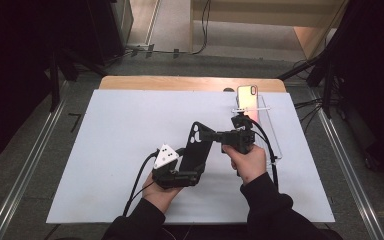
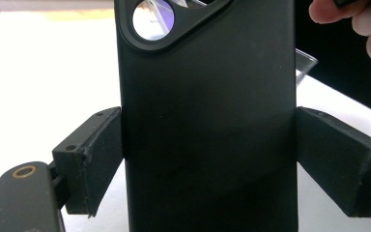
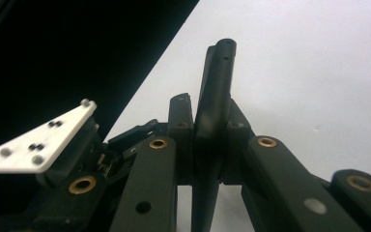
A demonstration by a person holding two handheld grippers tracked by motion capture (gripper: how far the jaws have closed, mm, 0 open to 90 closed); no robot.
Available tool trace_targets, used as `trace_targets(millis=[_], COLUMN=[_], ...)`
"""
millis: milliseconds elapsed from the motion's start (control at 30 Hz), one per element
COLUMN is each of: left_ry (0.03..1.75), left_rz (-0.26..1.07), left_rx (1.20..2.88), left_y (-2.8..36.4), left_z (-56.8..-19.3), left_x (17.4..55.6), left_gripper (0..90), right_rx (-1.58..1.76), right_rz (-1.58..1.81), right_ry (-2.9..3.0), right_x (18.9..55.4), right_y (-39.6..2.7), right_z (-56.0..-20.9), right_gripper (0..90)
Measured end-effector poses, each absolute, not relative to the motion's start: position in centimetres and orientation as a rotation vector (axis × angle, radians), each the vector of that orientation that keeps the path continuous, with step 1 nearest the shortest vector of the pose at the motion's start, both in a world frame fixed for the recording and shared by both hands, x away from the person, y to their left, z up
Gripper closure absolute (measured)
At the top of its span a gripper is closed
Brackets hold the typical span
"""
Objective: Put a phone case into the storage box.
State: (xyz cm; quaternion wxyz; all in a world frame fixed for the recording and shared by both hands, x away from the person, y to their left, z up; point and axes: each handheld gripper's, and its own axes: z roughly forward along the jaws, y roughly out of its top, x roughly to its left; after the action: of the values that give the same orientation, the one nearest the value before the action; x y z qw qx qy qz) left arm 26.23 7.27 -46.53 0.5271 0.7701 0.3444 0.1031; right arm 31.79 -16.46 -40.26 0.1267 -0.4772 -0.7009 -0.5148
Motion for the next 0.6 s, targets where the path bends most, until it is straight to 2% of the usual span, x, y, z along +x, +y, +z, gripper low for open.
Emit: trace_targets(millis=[133,333,600], left_ry=[0.828,0.841,0.817], left_rz=[0.244,0.200,0.167], left_rx=[1.889,1.947,1.960], left_y=[7.0,7.0,7.6], left_z=[-46.0,-45.6,-44.6], left_x=[26.3,26.5,26.6], left_gripper=[8.9,9.0,14.3], right_rx=[-1.395,-1.403,-1.411], right_rz=[-1.501,-1.510,-1.504], right_ry=[-2.076,-2.142,-2.280], right_x=[31.5,31.2,30.8], right_y=[-16.3,-16.5,-16.3], right_z=[-39.8,-39.2,-39.1], right_gripper=[77.4,77.4,77.3])
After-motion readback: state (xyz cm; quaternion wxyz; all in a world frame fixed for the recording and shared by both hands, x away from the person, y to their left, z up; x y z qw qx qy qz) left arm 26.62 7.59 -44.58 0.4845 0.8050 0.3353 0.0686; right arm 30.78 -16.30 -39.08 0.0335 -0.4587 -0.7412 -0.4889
